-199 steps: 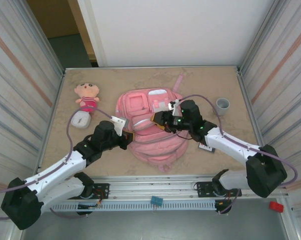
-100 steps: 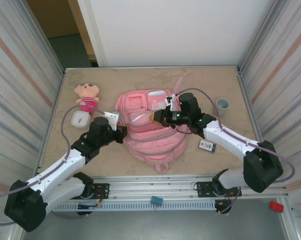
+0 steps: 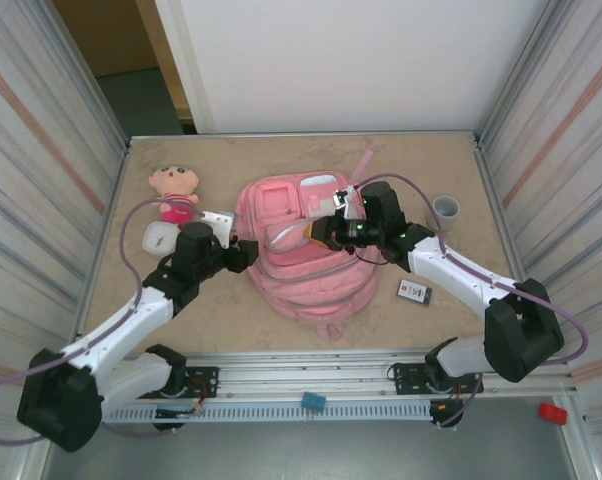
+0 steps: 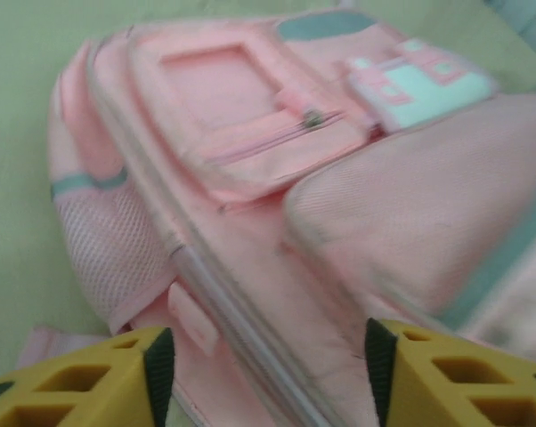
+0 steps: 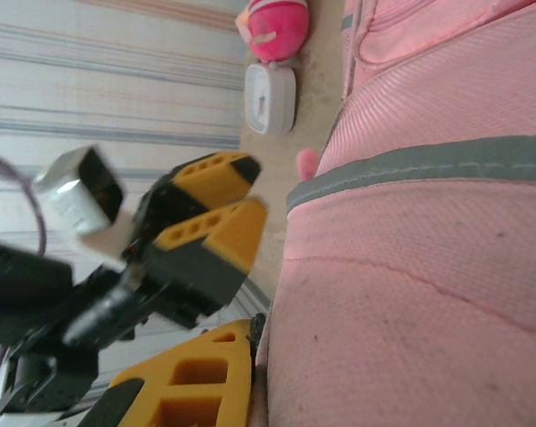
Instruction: Pack books, pencil case, and school supplies into a backpack
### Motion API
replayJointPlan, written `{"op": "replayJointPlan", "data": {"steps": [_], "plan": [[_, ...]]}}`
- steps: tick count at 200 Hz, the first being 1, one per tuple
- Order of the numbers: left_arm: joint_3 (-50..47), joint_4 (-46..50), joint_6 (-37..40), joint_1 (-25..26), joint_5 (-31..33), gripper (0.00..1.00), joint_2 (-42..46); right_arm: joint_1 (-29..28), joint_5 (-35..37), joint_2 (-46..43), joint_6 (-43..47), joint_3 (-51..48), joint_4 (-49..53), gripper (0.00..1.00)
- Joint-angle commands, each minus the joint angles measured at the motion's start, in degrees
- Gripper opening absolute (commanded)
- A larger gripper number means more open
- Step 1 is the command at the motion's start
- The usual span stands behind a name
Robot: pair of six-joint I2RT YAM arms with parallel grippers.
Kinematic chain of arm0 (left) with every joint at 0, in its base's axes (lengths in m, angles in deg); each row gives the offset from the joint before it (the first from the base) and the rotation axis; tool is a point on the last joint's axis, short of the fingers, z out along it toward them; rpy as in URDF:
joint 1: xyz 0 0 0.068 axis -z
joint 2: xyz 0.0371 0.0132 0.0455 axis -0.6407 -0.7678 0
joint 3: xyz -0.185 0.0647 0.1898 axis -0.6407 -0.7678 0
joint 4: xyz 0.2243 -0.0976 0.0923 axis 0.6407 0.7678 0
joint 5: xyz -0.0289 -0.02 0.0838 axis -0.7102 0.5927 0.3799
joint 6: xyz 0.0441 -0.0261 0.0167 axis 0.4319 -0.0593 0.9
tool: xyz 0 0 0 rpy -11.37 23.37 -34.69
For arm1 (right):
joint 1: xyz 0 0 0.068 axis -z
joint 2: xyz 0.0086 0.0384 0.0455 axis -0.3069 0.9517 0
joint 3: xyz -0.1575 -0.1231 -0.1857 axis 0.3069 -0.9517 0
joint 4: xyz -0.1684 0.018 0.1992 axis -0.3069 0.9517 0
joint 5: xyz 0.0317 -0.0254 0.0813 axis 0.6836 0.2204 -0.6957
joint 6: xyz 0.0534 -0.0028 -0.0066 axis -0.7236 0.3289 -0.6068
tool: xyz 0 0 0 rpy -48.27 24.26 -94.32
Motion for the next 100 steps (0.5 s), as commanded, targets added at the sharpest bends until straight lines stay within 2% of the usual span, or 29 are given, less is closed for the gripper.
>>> {"op": "replayJointPlan", "data": {"steps": [1, 20, 36, 79, 93, 100], "plan": [[0.7, 0.1, 15.5, 5.4, 0.4, 0.65, 7.6, -0.1, -2.5, -0.5, 0.1, 3.2, -3.3, 0.0], [-0.6, -1.0, 27.1, 10.4, -0.3, 0.67, 10.3, -0.3, -2.4, -0.2, -0.2, 3.8, -3.3, 0.0], [0.0, -1.2, 32.5, 13.2, 1.7, 0.69, 8.8, -0.7, -2.1, -0.3, -0.4, 4.1, -3.1, 0.01], [6.5, -3.5, 37.4, 14.9, 6.9, 0.79, -4.2, -1.7, -1.2, -0.5, -0.6, 4.2, -2.9, 0.05], [8.3, -5.9, 38.1, 15.0, 7.3, 0.78, -8.5, -1.8, -1.1, -0.4, -0.7, 4.2, -2.9, 0.08], [9.4, -6.4, 38.3, 15.1, 7.5, 0.73, -10.3, -1.9, -1.1, -0.5, -0.8, 4.2, -2.8, 0.09]]}}
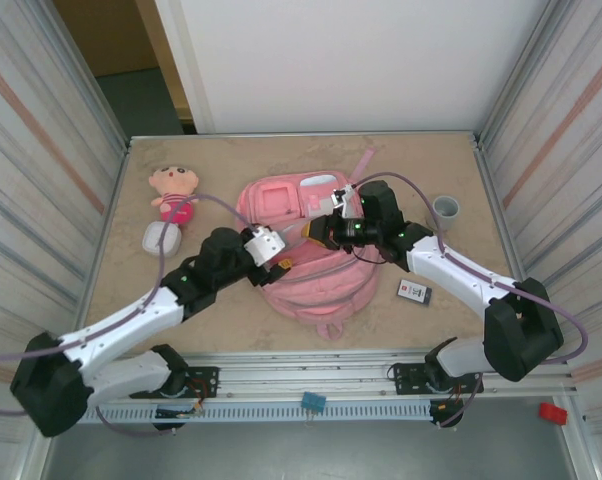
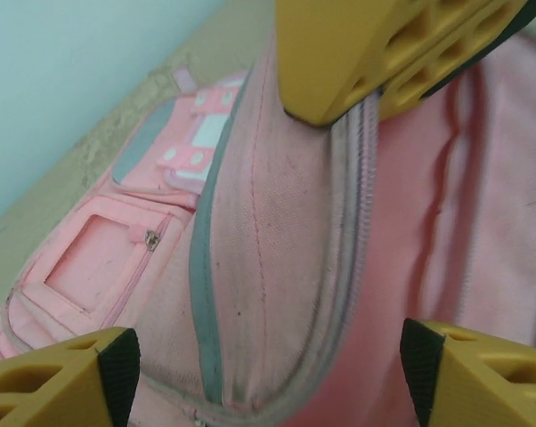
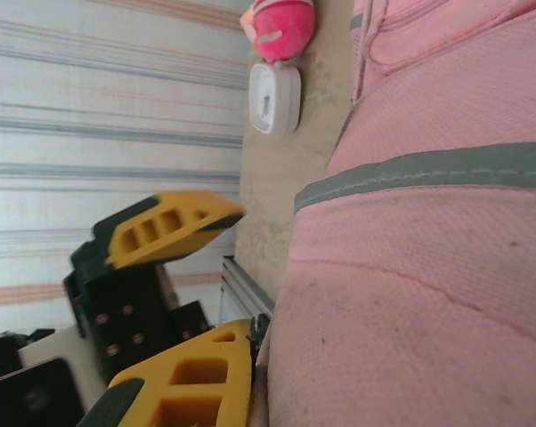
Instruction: Pack books, pencil case, and school supplies into a backpack
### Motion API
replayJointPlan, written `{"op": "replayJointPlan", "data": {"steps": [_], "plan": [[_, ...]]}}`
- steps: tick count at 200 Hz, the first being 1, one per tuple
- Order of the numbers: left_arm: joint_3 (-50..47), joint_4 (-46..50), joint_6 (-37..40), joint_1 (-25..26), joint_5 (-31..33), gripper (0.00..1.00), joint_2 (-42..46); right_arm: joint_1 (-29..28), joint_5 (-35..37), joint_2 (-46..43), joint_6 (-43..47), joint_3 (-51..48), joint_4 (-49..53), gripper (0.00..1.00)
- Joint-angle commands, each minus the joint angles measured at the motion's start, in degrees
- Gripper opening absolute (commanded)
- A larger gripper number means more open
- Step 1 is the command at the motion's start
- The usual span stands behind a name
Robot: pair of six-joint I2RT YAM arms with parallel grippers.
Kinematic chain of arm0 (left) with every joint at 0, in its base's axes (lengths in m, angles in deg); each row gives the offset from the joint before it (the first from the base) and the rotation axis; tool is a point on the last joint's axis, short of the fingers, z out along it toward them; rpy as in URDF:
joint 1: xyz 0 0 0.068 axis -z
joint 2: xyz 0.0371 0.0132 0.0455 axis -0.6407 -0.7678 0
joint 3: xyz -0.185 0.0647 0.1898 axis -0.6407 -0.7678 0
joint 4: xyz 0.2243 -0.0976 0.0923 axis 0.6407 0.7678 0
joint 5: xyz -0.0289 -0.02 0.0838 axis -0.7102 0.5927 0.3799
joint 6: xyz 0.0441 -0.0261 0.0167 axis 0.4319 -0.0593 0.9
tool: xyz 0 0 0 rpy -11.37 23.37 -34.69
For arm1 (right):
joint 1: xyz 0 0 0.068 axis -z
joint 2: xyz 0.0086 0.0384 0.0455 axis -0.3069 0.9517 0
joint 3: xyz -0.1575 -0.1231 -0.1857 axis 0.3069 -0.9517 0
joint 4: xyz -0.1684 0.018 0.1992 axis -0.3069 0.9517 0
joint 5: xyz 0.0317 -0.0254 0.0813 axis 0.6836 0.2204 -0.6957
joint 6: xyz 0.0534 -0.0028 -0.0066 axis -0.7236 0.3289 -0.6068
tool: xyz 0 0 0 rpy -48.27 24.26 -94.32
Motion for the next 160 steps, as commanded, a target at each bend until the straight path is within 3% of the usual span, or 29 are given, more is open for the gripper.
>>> {"op": "replayJointPlan", "data": {"steps": [1, 19, 33, 51, 63, 88, 125, 160], "plan": [[4.5, -4.2, 4.7, 0.6, 2.8, 0.72, -4.4, -1.0, -1.6, -0.7, -0.5, 3.3, -2.8, 0.1], [6.2, -6.4, 2.9, 0.9, 7.4, 0.48, -7.1, -0.8, -1.2, -1.5, -0.1, 3.5, -1.6, 0.2], [6.4, -7.3, 0.9, 0.7, 9.7, 0.38, -6.6, 0.1, 0.0, -3.3, 1.5, 3.4, 1.8, 0.34], [5.9, -8.4, -1.0, 0.7, 9.5, 0.14, -4.2, 2.2, 3.0, -7.4, 4.9, 2.9, 8.9, 0.44], [5.8, -8.5, -2.3, 0.7, 9.3, 0.06, -2.7, 4.1, 5.3, -10.5, 7.7, 2.4, 14.6, 0.47], [6.7, -6.6, -3.2, 0.2, 9.5, 0.04, -1.1, 8.9, 8.5, -16.6, 12.8, 0.9, 24.6, 0.51], [6.5, -3.9, -5.5, -3.9, 12.2, 0.05, -1.2, 17.4, 9.0, -25.0, 17.3, -3.4, 29.7, 0.53], [5.8, -1.3, -8.8, -7.3, 8.5, 0.1, -0.3, 27.2, 8.8, -28.9, 23.4, -4.3, 34.1, 0.61]]}}
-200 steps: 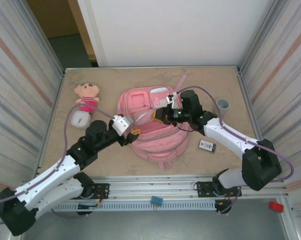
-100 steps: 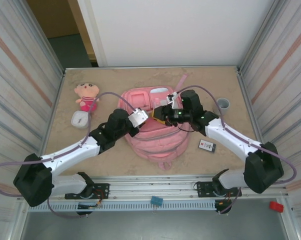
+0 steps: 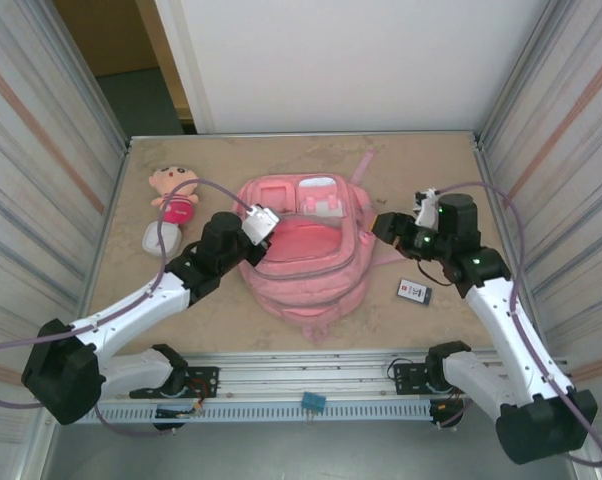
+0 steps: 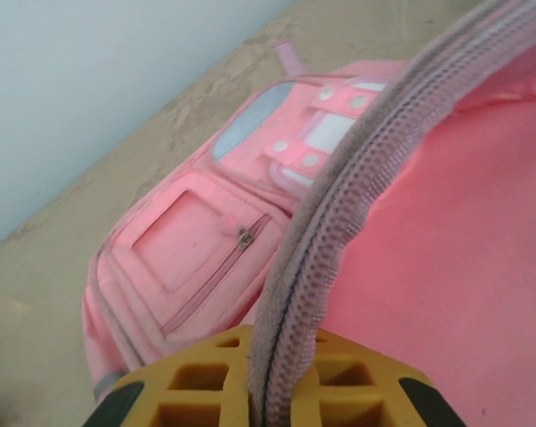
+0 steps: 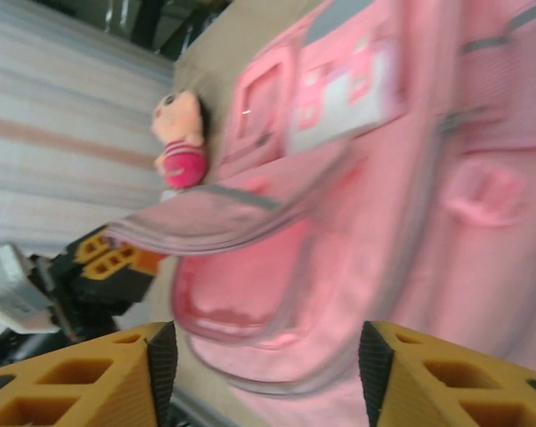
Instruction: Pack books, pencil case, and school supplies into a backpack
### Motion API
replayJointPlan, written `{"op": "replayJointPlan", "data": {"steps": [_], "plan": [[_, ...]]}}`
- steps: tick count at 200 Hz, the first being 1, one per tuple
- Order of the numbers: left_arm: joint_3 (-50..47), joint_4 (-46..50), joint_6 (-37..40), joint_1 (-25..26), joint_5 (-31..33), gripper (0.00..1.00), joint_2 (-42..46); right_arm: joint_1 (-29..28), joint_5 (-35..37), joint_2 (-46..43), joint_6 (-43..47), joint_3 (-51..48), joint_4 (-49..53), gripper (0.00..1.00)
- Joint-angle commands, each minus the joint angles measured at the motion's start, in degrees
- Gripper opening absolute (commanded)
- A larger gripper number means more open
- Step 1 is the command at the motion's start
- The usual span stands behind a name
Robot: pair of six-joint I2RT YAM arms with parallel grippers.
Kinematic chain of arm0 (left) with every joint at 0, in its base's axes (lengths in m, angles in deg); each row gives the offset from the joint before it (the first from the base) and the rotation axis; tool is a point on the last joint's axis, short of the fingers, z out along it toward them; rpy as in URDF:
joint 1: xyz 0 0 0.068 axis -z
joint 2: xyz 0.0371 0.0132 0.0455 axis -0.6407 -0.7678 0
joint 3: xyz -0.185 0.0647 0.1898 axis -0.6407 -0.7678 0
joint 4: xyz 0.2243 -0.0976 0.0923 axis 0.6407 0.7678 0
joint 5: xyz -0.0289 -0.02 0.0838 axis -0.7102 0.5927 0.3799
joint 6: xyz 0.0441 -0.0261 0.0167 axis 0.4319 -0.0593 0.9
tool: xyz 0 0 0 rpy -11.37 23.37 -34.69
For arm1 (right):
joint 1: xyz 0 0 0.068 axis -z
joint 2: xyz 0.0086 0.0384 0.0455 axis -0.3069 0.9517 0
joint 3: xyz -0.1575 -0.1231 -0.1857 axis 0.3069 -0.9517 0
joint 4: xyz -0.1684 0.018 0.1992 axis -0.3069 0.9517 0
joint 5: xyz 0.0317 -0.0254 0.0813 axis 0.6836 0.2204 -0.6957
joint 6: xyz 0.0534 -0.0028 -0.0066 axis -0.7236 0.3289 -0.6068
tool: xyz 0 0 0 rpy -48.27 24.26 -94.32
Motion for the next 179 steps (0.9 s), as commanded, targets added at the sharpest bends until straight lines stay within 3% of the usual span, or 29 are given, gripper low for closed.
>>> {"op": "replayJointPlan", "data": {"steps": [1, 27, 59, 74, 85, 103, 125, 151, 179], "plan": [[1.6, -0.5, -3.7, -1.9, 1.0, 0.11, 3.3, 5.2, 0.8, -2.0, 7.5, -0.4, 5.8, 0.62], [0.4, -1.0, -4.7, -2.0, -0.3, 0.18, 4.2, 13.1, -2.1, -1.7, 14.0, 0.4, 8.6, 0.66], [0.5, 1.1, -7.6, -2.0, -2.9, 0.28, 4.2, 20.2, 0.2, -1.9, 18.3, 3.1, 10.4, 0.67], [-0.6, -0.6, -10.9, -1.9, -4.9, 0.34, 3.5, 20.3, 1.5, -4.1, 21.7, 2.8, 8.1, 0.68], [-1.3, -2.1, -13.0, -1.8, -5.4, 0.38, 2.8, 21.0, 0.7, -5.3, 23.2, 2.2, 6.1, 0.83], [-1.5, -3.1, -16.1, -1.8, -5.4, 0.44, 2.3, 22.1, 0.4, -5.8, 27.4, 1.7, 3.4, 0.87], [-1.2, -0.9, -17.7, -1.4, -6.8, 0.54, 4.6, 21.6, -2.6, -3.9, 36.5, 4.7, 7.3, 0.89], [-1.7, 3.9, -18.6, -0.6, -9.0, 0.66, 10.1, 17.8, 2.2, 1.0, 49.4, 9.7, 17.8, 0.89], [-3.5, 9.9, -24.8, -0.2, -10.0, 0.74, 16.2, 13.8, 5.9, 1.3, 62.0, 8.3, 21.9, 0.89]]}}
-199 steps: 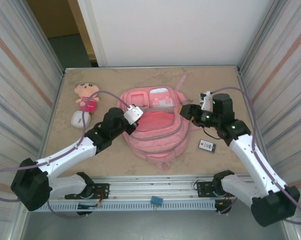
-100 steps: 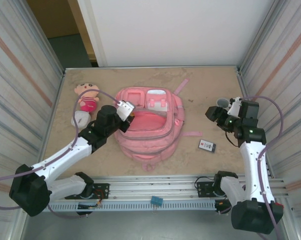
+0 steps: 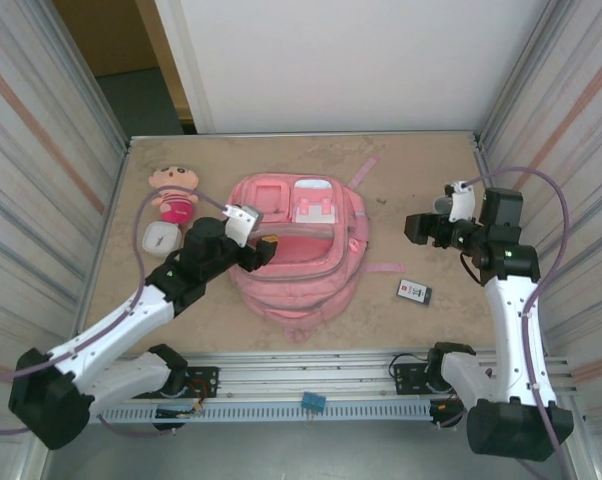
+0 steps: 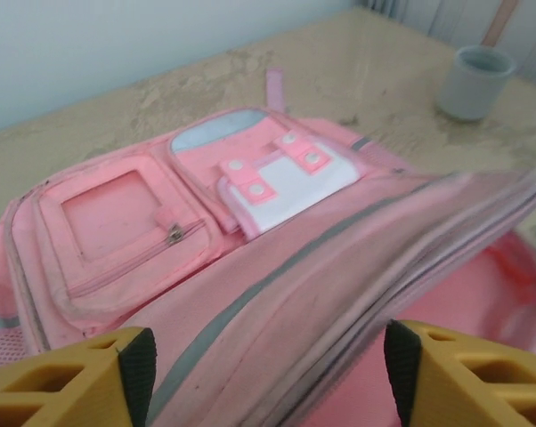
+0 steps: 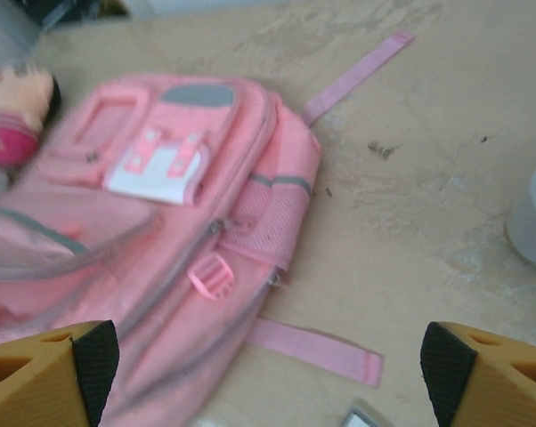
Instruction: Pack books, pencil case, and school supplies into a backpack
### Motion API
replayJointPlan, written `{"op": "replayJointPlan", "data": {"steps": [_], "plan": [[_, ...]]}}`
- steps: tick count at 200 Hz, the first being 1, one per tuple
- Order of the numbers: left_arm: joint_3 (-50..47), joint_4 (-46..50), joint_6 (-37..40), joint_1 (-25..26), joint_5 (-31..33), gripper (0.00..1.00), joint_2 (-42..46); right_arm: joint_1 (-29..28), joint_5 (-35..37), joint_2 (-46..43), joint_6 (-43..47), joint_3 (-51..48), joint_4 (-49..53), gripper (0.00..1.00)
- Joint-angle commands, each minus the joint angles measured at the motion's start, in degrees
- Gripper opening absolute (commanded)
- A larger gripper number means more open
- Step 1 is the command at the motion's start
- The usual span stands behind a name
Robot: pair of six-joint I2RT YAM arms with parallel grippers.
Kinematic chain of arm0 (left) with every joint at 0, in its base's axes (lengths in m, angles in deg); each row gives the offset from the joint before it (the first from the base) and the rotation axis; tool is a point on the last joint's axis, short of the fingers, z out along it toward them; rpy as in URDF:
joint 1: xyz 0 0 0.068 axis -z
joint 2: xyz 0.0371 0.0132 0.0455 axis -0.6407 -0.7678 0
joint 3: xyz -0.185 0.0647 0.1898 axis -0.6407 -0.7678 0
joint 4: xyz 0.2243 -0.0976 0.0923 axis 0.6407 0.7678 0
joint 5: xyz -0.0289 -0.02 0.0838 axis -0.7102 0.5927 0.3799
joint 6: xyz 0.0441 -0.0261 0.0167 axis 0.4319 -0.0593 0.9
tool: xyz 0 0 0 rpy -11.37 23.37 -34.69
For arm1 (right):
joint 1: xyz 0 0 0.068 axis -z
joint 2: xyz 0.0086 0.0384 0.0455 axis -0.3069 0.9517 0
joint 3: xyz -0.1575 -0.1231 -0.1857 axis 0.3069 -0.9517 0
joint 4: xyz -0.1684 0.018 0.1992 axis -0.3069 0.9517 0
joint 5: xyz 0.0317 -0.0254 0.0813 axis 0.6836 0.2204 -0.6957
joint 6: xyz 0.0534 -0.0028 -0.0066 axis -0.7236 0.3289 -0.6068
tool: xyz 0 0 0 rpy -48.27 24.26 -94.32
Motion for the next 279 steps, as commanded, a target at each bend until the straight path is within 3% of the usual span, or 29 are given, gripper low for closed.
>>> {"op": "replayJointPlan", "data": {"steps": [1, 42, 81, 108, 132, 217, 279], "plan": [[-1.6, 4.3, -6.6, 0.4, -2.5, 0.74, 5.6, -2.7, 3.3, -0.3, 17.0, -0.4, 7.9, 0.89], [-5.5, 11.1, -15.6, 0.6, -2.2, 0.77, 12.5, -6.2, 2.2, -1.4, 33.9, -3.5, 15.8, 0.91], [-8.2, 14.2, -20.4, 0.5, -4.1, 0.79, 16.6, -12.4, 16.1, 2.4, 47.8, -7.2, 21.0, 0.92], [-10.1, 14.2, -22.5, 0.5, -4.7, 0.78, 19.1, -13.7, 21.4, 5.4, 56.4, -12.3, 18.7, 0.93], [-10.9, 14.5, -22.7, 0.5, -4.6, 0.79, 21.1, -12.0, 21.2, 8.7, 63.4, -15.6, 13.7, 0.93], [-12.1, 16.1, -21.9, 0.5, -1.0, 0.79, 25.6, -7.9, 22.5, 29.8, 71.9, -9.7, 9.8, 0.91], [-13.6, 16.2, -21.7, 0.5, -0.1, 0.79, 28.4, -9.0, 26.5, 32.7, 70.7, -12.8, 2.6, 0.9]]}}
